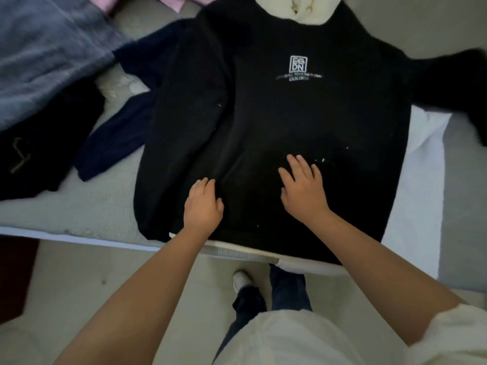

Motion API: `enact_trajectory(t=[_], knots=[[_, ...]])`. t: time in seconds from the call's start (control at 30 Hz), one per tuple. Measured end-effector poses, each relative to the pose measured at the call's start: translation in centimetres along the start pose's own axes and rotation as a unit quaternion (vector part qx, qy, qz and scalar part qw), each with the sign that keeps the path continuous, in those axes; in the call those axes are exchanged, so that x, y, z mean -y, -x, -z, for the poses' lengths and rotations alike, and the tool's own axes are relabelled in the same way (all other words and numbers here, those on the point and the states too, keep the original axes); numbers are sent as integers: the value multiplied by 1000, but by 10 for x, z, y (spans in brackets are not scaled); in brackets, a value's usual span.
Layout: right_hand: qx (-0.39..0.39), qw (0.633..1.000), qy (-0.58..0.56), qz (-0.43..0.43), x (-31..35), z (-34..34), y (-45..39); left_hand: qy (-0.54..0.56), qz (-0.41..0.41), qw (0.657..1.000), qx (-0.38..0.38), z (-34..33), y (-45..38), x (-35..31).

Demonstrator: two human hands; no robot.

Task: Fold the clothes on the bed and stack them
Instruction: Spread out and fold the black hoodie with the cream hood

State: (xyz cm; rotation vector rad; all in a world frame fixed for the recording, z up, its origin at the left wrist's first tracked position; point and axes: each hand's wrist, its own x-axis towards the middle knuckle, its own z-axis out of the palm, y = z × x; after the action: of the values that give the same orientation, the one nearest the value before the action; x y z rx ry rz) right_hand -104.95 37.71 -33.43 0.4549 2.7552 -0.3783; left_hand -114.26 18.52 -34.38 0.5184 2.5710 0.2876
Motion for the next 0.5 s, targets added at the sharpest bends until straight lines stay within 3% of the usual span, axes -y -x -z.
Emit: enact_trajectory(t=[0.17, 0.37, 0.5], knots=[[2, 999, 17, 44, 10, 19, -62, 12, 127, 990, -58, 24, -34, 32], [7, 997, 36, 64, 30, 24, -109, 9, 201, 965, -166, 42, -72, 75], [10, 998, 37, 55, 62, 23, -145, -45, 179, 980, -69, 56, -105, 130]])
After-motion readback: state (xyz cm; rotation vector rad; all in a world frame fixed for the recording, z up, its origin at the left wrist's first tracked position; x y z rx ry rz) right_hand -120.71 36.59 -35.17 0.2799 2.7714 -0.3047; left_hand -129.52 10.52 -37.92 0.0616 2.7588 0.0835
